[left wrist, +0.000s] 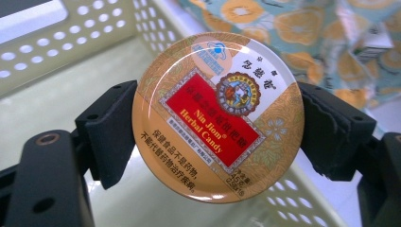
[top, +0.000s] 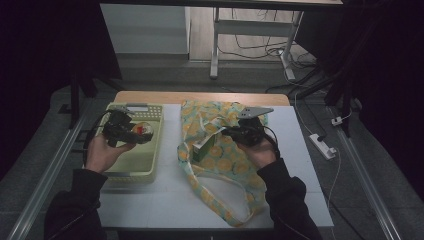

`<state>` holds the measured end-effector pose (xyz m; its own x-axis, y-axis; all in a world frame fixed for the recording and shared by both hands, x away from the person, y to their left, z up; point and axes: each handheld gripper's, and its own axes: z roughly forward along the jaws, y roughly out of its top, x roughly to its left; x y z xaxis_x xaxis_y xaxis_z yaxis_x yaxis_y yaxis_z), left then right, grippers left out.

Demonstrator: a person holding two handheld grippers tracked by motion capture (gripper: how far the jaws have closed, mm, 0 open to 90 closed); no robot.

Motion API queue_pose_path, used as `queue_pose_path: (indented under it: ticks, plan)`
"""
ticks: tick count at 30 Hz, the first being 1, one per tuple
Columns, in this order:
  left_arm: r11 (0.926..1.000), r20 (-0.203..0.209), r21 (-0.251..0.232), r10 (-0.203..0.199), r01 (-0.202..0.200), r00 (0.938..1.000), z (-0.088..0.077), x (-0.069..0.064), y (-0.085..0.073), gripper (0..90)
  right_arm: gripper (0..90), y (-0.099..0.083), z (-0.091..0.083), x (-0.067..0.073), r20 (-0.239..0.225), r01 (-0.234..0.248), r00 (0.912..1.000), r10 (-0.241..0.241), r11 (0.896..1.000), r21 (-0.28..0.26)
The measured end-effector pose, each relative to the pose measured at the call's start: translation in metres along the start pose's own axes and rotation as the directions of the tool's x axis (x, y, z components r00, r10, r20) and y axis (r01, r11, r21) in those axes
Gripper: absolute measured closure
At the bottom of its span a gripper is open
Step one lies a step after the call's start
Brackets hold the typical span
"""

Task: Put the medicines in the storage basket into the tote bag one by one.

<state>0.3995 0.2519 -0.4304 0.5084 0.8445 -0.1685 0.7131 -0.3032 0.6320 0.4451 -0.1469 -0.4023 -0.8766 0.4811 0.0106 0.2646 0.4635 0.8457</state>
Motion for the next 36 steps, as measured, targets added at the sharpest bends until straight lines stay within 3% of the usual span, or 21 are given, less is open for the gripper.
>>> queue_pose_path:
  ticks: [17,36]
  plan:
    - [0.9968,0.061,-0.017,0.079,-0.078,0.9951,-0.008,-0.042,-0.013,20.4,90.0,0.0,0.001,0.001,-0.004,-0.001,1.0,0.001,1.0,0.005]
    - [0.9878,0.14,-0.055,0.152,-0.146,0.9783,0.0,-0.093,-0.025,20.5,90.0,-0.001,0.003,0.002,-0.008,0.0,1.0,0.0,1.0,0.012]
